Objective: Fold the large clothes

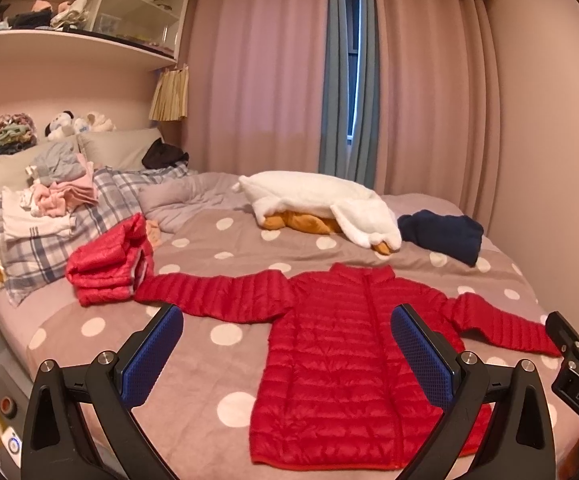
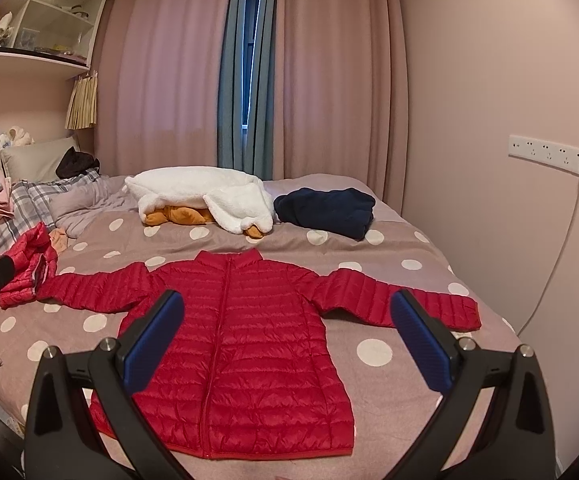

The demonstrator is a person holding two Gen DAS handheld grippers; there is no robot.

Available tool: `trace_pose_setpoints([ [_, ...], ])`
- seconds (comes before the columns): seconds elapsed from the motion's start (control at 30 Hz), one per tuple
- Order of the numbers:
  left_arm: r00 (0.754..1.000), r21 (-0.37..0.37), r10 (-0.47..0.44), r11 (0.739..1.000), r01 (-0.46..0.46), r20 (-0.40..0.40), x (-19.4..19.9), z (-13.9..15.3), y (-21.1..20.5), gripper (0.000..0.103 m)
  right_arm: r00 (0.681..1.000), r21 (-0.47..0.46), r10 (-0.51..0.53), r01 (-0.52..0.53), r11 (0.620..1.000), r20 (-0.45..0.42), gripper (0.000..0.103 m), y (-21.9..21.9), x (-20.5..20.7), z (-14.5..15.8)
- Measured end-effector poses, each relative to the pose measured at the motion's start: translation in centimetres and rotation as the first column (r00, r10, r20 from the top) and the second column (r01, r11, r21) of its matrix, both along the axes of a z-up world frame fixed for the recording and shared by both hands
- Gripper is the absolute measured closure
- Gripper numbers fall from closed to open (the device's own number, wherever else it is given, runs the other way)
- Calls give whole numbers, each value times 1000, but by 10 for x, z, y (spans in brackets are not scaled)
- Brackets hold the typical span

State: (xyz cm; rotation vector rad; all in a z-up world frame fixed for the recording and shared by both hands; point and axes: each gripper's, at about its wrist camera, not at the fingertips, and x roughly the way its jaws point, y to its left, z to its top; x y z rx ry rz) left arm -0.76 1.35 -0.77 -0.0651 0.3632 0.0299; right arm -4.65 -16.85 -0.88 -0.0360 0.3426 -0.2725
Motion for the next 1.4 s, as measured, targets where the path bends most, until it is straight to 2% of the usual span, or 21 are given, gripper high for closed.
trace_pose_setpoints([
  [0.27, 1000, 4, 1, 1000, -1, -17, 6, -7, 2, 0, 1000, 15, -3, 4, 1000, -17, 0, -4, 11, -7],
  [0.53, 998, -10, 10, 1000, -10, -57, 28, -19, 4, 0, 999, 31, 13, -12, 999, -46, 0, -7, 33, -21],
  [0.7, 996, -89, -50, 995, 43, -80, 58, -28, 13, 0, 998, 63, 21, -18, 998, -59, 0, -22, 54, -25],
  [0.87, 996, -173, -51, 984, 39, -68, 106, -37, 30, 0, 998, 61, -28, 32, 998, -60, 0, -60, 83, -28],
  [0.97, 992, -165, -34, 986, 13, -122, 150, -53, 41, 0, 994, 118, -66, 76, 990, -85, 0, -105, 108, -31],
  [1.03, 981, -200, -38, 980, -1, -192, 178, -69, 50, 0, 991, 157, -98, 111, 981, -88, 0, -143, 126, -35],
  [1.13, 975, -302, -40, 953, -29, -219, 207, -94, 66, 0, 969, 163, -203, 226, 960, -144, 0, -202, 153, -49],
  [1.2, 976, -309, -13, 949, -57, -219, 221, -105, 73, 0, 946, 167, -260, 293, 941, -194, 0, -243, 169, -63],
  [1.27, 967, -270, 43, 956, -113, -251, 240, -116, 77, 0, 927, 237, -288, 343, 909, -239, 0, -288, 178, -79],
  [1.33, 954, -194, 78, 971, -138, -291, 259, -131, 76, 0, 913, 363, -312, 394, 845, -265, 0, -337, 178, -96],
  [1.37, 944, -181, 71, 974, -135, -322, 268, -141, 77, 0, 908, 422, -319, 410, 808, -271, 0, -357, 174, -105],
  [1.4, 933, -180, 69, 974, -139, -352, 275, -149, 78, 0, 895, 499, -347, 445, 743, -281, 0, -386, 167, -117],
])
